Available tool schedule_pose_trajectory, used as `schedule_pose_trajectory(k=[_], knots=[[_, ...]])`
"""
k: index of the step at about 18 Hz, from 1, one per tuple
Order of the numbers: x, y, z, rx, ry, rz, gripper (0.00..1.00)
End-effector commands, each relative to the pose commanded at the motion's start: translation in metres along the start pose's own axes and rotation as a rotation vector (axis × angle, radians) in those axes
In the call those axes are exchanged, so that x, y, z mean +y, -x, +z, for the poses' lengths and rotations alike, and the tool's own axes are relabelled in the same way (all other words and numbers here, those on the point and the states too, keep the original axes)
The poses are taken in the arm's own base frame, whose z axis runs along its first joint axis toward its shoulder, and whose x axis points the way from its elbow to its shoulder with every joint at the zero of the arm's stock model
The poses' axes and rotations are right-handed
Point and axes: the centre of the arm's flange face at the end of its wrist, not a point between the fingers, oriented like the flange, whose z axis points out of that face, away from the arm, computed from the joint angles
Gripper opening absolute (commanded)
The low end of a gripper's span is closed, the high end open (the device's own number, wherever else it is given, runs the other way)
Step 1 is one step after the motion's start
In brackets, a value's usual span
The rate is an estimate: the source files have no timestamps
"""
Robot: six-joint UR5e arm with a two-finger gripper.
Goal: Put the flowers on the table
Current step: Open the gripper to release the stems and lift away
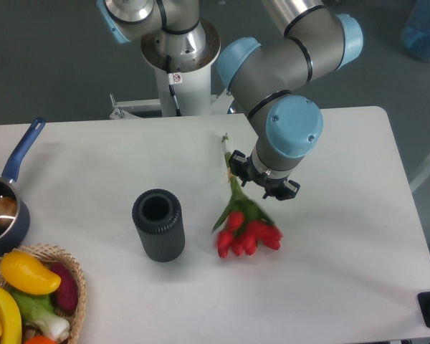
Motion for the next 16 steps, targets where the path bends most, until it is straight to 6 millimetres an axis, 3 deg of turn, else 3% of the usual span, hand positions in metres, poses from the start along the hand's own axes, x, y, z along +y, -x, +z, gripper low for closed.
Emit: schedule_pose_trajectory(k=[2,10,16], knots=[[0.003,0.001,-0.005,-0.007,-0.007,-0.003,1.00],[0.022,-0.002,-0.062,-0.172,-0.104,-0.003,1.00],[0.034,0.009,-0.091,-0.299,-0.175,-0.020,1.00]])
